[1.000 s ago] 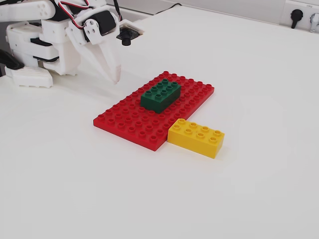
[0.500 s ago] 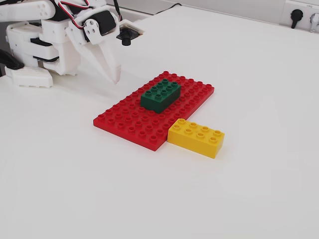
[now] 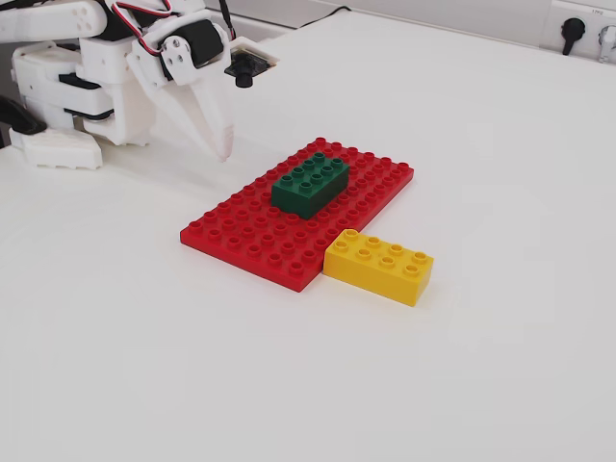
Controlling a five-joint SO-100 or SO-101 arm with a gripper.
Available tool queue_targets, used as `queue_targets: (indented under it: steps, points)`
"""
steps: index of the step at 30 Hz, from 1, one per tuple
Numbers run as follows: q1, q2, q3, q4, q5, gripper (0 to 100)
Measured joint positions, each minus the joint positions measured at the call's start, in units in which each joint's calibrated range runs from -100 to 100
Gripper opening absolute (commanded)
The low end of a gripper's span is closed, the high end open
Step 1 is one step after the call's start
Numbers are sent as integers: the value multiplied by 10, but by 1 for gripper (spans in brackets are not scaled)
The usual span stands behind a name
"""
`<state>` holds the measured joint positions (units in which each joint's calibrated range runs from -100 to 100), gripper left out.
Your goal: Put yellow lego brick onto the green one
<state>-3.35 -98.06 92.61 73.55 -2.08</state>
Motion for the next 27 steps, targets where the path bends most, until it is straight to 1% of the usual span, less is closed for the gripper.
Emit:
queue_targets:
  steps: [2, 7, 16, 19, 22, 27]
  points:
    - [10, 3, -5, 3, 1, 1]
    - [32, 9, -27, 7, 24, 1]
    - [66, 27, -151, 33, 28, 1]
    - [66, 93, -198, 36, 28, 1]
    - [66, 192, -281, 36, 28, 1]
    - [85, 394, -481, 67, 28, 2]
